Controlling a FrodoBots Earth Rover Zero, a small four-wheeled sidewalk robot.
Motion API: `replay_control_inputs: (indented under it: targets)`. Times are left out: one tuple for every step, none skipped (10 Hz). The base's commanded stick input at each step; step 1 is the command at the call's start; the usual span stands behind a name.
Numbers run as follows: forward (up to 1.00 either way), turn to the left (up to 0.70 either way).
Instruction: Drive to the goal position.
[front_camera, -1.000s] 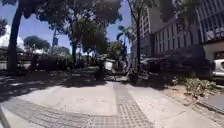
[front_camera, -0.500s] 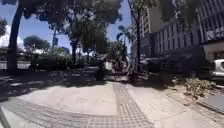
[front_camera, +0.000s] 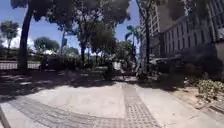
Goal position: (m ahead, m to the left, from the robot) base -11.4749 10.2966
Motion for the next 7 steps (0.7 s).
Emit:
replay_control_inputs:
  targets:
    - [0.45, 0.27]
    - [0.45, 0.27]
    - [0.45, 0.27]
    - [0.45, 0.27]
    - [0.45, 0.24]
    - [0.45, 0.03]
    - [0.45, 0.0]
